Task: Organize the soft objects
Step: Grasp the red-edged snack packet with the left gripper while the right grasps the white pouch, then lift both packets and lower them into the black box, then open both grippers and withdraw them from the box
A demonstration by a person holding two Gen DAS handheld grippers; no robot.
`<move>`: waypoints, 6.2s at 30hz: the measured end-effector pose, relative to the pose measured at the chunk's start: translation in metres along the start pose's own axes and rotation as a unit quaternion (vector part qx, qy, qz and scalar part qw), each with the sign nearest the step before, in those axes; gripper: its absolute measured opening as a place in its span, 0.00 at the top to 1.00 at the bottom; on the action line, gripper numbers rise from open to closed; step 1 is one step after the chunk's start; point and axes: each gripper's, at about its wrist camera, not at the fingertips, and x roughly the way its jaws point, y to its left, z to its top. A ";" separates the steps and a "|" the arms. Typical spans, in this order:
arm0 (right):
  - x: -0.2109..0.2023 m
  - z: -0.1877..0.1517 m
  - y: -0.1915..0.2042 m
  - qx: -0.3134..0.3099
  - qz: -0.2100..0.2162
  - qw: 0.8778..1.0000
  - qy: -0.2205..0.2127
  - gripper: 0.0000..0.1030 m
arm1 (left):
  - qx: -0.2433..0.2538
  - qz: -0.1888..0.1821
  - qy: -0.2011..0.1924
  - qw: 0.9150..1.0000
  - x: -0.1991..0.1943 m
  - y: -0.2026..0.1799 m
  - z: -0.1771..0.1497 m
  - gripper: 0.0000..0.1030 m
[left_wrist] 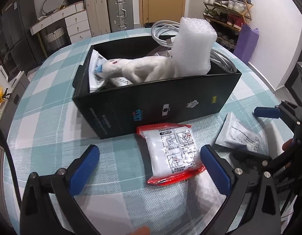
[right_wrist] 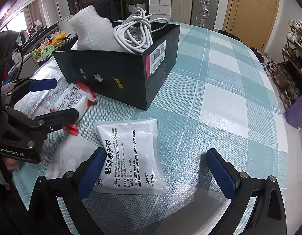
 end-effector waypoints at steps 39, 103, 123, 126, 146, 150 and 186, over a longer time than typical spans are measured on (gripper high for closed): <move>-0.025 -0.001 0.026 -0.040 0.041 0.997 -0.046 0.62 | 0.035 -0.061 -0.019 0.997 -0.022 -0.008 -0.014 0.57; -0.101 0.087 0.040 -0.003 0.041 0.975 -0.219 0.62 | -0.004 -0.053 -0.127 0.990 -0.048 0.055 0.059 0.57; -0.067 0.123 0.049 -0.027 0.062 0.971 -0.229 0.62 | -0.004 -0.049 -0.121 0.991 -0.032 0.058 0.070 0.57; -0.063 0.127 0.048 -0.030 0.055 0.972 -0.228 0.62 | -0.006 -0.048 -0.120 0.992 -0.031 0.061 0.070 0.57; -0.032 0.135 0.059 -0.097 0.026 0.983 -0.157 0.63 | -0.010 -0.052 -0.114 0.992 -0.023 0.062 0.070 0.57; -0.040 0.130 0.057 -0.095 0.033 0.981 -0.169 0.55 | -0.011 -0.052 -0.115 0.992 -0.024 0.062 0.070 0.57; -0.076 0.053 0.038 -0.015 0.021 0.969 -0.247 0.01 | -0.035 0.010 -0.175 0.984 -0.052 0.063 0.016 0.00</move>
